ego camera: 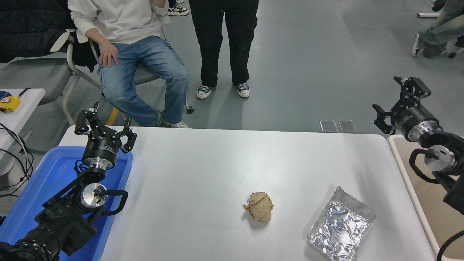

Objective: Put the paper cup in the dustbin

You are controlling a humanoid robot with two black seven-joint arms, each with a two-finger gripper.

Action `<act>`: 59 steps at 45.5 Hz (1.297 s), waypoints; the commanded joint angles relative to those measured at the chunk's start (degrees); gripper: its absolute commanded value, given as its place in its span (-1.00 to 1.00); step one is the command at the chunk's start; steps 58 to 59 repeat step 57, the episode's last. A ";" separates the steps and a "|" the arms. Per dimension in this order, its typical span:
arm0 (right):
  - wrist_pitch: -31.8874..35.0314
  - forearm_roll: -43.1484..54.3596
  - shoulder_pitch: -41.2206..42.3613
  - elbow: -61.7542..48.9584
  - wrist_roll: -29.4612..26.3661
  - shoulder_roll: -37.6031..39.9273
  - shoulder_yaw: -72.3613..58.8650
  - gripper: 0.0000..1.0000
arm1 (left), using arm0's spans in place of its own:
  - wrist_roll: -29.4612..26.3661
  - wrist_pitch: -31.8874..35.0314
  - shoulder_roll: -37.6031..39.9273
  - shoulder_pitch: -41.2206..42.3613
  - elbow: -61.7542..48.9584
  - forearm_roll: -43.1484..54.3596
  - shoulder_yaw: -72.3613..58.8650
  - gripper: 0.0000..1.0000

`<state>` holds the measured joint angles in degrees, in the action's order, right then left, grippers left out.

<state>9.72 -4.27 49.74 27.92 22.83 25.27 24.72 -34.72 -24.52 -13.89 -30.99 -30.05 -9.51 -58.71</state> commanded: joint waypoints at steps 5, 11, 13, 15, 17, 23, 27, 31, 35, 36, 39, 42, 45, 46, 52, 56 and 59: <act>-4.36 3.30 -2.54 0.12 9.32 -6.02 1.29 1.00 | 0.00 0.00 0.00 0.05 0.08 0.01 0.00 1.00; -6.38 5.23 -3.07 -2.60 14.78 -9.18 1.20 1.00 | 0.00 0.00 -0.09 -0.03 -0.01 0.01 0.00 1.00; -6.82 5.32 -3.16 -4.44 15.66 -10.76 1.12 1.00 | 0.00 0.00 -0.09 0.05 -0.01 0.01 0.00 1.00; -6.82 5.32 -3.34 -6.38 16.54 -12.34 1.12 1.00 | 0.00 0.00 -0.09 0.05 -0.01 0.01 0.00 1.00; -6.73 5.32 -3.42 -8.14 17.50 -13.84 0.94 1.00 | 0.00 0.00 0.00 -0.03 -0.01 0.01 0.00 1.00; -6.64 5.32 -4.21 -9.55 18.83 -15.78 0.67 1.00 | 0.00 0.00 -0.09 -0.03 -0.01 0.01 0.00 1.00; -6.64 5.32 -5.09 -9.64 18.83 -15.87 0.59 1.00 | 0.00 0.00 -0.09 -0.03 -0.01 0.01 0.00 1.00; -6.56 5.32 -6.50 -9.64 18.83 -15.87 0.15 1.00 | 0.00 0.00 -0.09 0.05 -0.01 0.01 0.00 1.00; -6.56 5.32 -6.94 -9.73 18.91 -15.78 0.06 1.00 | 0.00 0.00 0.00 -0.03 -0.01 0.01 0.00 1.00; -6.47 5.32 -7.03 -9.73 18.91 -15.69 0.06 1.00 | 0.00 0.00 -0.09 -0.03 -0.01 0.01 0.00 1.00; -6.20 5.32 -7.03 -9.64 18.83 -15.52 -0.12 1.00 | 0.00 0.00 -0.09 -0.03 -0.01 0.01 0.00 1.00; -6.20 5.67 -6.94 -9.64 18.83 -15.43 -0.12 1.00 | 0.00 0.00 0.00 0.05 -0.01 0.01 0.00 1.00; -6.20 5.67 -6.85 -9.64 18.83 -15.43 -0.12 1.00 | 0.00 0.00 -0.09 0.05 -0.01 0.01 0.00 1.00; -6.20 5.67 -6.85 -9.64 18.91 -15.43 -0.12 1.00 | 0.00 0.00 -0.09 0.05 -0.01 0.01 0.00 1.00; -6.20 5.67 -7.20 -9.46 18.83 -15.78 -0.20 1.00 | 0.00 0.00 0.00 0.05 -0.01 0.01 0.00 1.00; -6.29 5.58 -6.85 -9.46 18.83 -15.69 0.41 1.00 | 0.00 0.00 -0.09 0.05 -0.01 0.01 0.00 1.00; -6.38 5.58 -6.77 -9.46 18.83 -15.61 0.50 1.00 | 0.00 0.00 0.00 -0.03 -0.01 0.01 0.00 1.00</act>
